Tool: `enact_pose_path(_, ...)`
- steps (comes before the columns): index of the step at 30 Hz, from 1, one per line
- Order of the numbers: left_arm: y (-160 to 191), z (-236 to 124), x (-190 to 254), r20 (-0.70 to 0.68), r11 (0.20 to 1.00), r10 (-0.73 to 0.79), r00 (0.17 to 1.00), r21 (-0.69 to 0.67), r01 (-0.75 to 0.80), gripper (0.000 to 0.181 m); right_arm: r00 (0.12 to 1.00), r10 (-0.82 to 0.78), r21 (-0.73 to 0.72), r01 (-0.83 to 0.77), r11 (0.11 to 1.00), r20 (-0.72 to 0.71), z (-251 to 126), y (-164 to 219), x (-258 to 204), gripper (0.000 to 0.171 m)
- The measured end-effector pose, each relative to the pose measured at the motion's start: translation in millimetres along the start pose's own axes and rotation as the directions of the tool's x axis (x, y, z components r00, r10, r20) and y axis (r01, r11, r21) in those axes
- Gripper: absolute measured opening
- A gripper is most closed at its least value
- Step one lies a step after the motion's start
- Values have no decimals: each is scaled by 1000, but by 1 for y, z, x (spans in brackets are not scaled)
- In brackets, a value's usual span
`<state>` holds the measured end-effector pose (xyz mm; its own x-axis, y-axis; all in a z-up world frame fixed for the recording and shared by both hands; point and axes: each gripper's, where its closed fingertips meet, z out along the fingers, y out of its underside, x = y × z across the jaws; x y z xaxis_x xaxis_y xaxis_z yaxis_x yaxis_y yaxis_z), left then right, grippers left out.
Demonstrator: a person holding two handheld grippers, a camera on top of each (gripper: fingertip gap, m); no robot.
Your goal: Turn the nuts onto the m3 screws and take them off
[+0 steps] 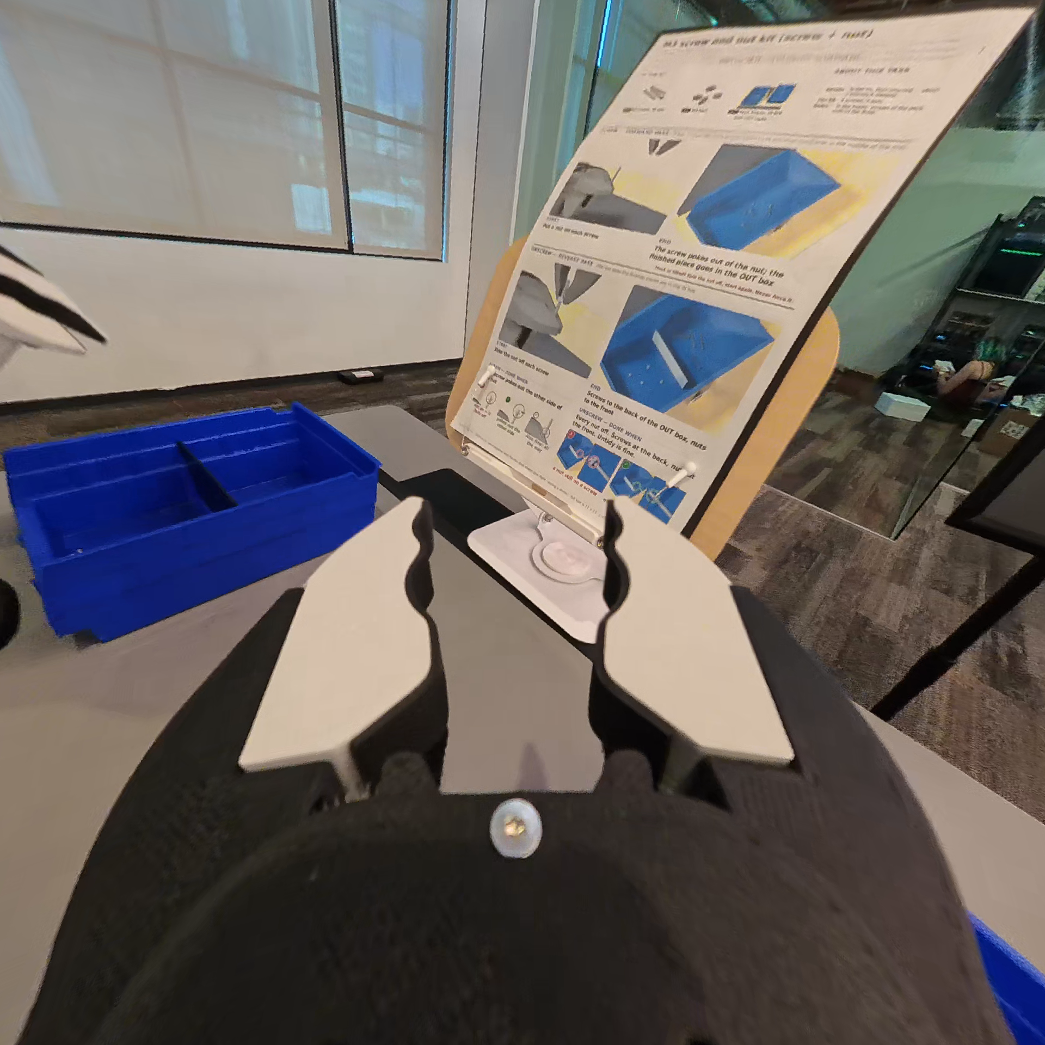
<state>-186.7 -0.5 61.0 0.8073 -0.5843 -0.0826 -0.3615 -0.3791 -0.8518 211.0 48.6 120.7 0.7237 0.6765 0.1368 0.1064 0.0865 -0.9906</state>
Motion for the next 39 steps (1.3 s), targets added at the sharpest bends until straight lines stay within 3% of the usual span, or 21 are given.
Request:
enact_pose_path(9,73,36,23,-104,973,-109,989,-214,84,14,994,96,23,-95,995,-47,-49,-27,24,54)
enact_pose_path(13,102,40,19,-32,940,-115,993,-326,99,16,996,82,69,-80,994,-32,-58,-34,25,45)
enact_pose_path(20,139,47,16,51,892,-66,997,-444,82,17,997,32,30,-29,999,-76,-55,-29,30,44)
enact_pose_path(29,154,55,18,21,840,-85,996,-536,83,15,994,-24,-102,13,995,-108,-47,-7,35,45)
enact_pose_path(39,149,62,16,25,815,-61,998,-575,64,15,995,-23,-125,11,992,-94,-44,-3,33,46)
